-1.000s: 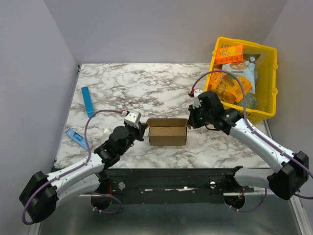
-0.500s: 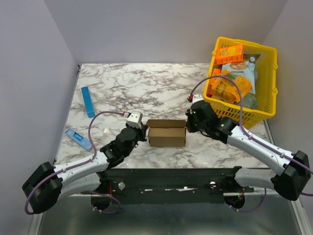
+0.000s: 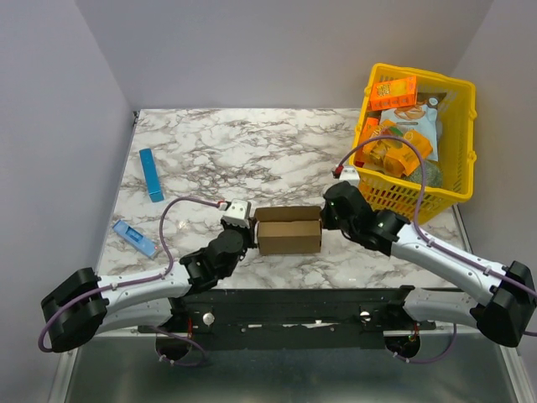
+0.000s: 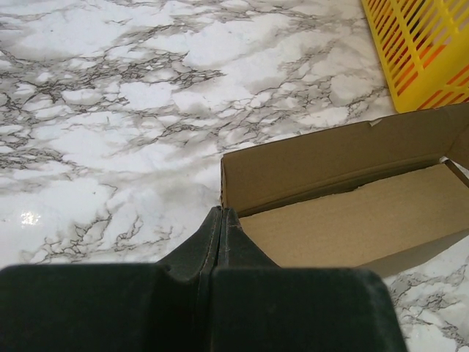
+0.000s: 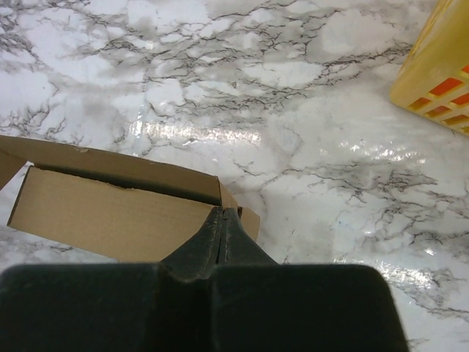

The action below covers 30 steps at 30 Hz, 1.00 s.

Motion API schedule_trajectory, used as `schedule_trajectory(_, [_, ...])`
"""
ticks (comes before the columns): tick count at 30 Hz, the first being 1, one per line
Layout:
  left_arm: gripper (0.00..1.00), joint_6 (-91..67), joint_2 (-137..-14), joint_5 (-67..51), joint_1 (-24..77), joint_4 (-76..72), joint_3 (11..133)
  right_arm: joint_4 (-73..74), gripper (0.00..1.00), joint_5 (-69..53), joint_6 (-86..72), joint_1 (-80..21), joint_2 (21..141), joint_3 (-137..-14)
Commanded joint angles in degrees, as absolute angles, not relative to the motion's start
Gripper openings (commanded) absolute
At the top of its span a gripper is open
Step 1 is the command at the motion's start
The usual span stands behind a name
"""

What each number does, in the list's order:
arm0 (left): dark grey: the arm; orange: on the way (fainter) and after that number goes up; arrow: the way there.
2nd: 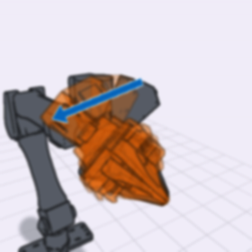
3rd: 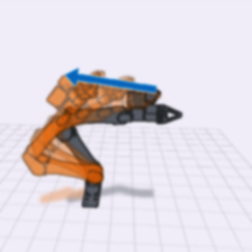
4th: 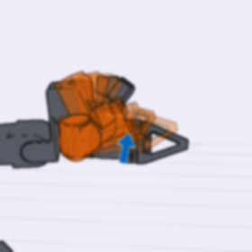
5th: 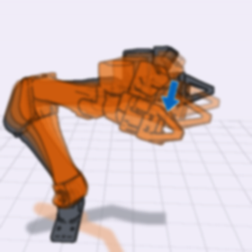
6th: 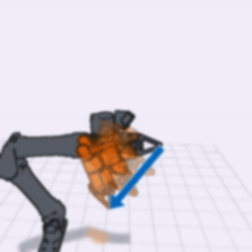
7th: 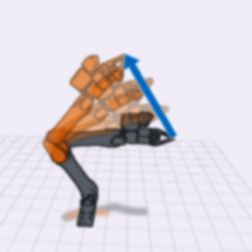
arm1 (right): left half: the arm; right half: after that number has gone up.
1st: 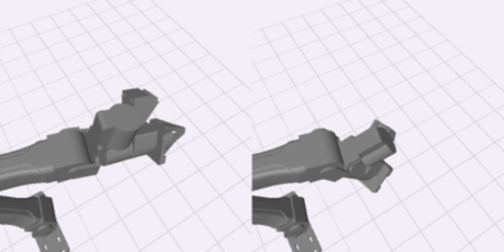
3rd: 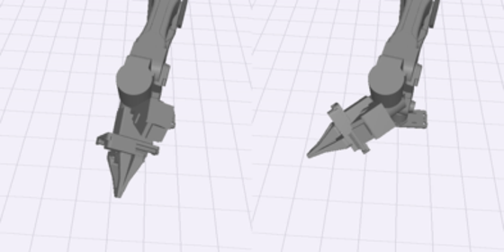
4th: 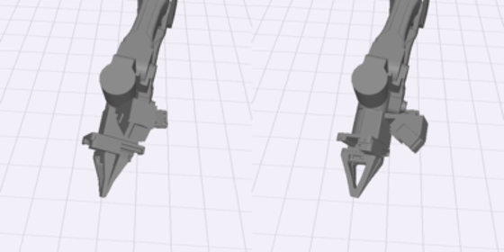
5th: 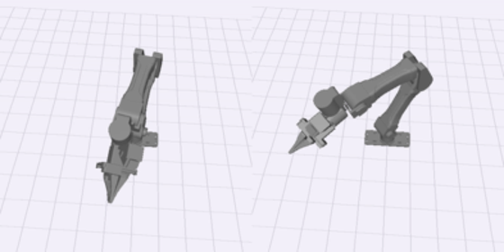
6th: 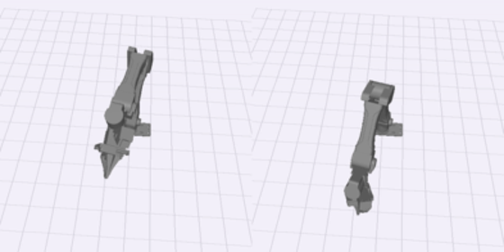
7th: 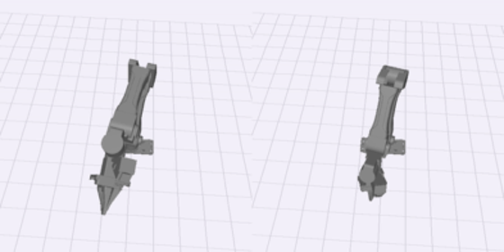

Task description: Fold the paper box

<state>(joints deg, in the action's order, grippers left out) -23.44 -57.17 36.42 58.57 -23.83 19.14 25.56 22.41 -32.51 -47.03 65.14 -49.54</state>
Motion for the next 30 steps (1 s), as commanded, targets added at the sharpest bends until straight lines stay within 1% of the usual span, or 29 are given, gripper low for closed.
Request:
schedule_trajectory(1, [0.0,-23.9,-59.0,45.4,62.4,-26.5,18.3,21.7,0.0,27.5,-38.8,-49.0,65.4,-47.9])
schedule_trajectory(6, [0.0,-23.9,-60.8,47.5,64.9,-27.8,18.3,20.2,0.0,30.1,-41.0,-50.9,65.7,-46.1])
schedule_trajectory(12, [0.0,-23.9,-60.8,48.2,65.5,-27.8,18.3,20.3,0.0,31.7,-43.5,-52.4,66.1,-44.1])
schedule_trajectory(30, [0.0,-25.1,-60.5,50.2,67.0,-28.2,17.3,20.9,0.0,34.1,-48.8,-57.4,68.1,-44.0])
